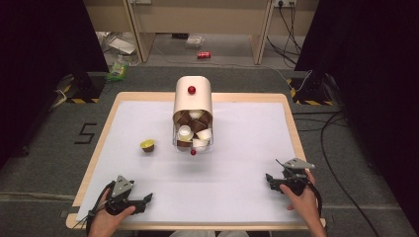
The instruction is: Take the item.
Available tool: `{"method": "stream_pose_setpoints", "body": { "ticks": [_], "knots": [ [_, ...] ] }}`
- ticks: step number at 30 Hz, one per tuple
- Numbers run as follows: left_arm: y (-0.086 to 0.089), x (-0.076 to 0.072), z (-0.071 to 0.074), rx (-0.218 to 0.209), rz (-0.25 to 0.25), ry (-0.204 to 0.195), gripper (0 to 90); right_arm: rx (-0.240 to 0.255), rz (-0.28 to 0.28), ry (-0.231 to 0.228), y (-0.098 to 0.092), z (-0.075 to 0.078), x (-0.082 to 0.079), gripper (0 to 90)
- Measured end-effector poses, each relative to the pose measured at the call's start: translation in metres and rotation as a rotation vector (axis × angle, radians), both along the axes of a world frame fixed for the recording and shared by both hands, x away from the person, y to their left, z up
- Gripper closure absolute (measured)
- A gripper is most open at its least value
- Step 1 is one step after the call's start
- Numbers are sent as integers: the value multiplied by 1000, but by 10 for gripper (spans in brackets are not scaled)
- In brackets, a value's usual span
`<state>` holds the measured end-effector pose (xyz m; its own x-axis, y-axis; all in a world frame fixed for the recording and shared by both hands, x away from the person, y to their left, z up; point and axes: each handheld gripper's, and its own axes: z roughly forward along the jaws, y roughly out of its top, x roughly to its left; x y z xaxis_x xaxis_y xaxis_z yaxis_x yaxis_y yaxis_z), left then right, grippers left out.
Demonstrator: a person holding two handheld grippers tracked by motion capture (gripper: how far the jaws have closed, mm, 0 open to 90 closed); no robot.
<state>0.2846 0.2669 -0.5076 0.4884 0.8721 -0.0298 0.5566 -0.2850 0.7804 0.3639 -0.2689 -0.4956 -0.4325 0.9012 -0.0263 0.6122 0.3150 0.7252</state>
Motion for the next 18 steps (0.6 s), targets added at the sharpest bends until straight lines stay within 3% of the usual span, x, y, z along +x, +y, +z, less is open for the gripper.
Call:
{"method": "stream_pose_setpoints", "body": {
  "ticks": [5,18],
  "knots": [
    [0,-7,-5,-25,24,-41,147,-2,2,-1,0,0,0,147],
    [1,-7,-6,-27,24,-44,145,-1,1,-1,0,0,0,147]
  ]
}}
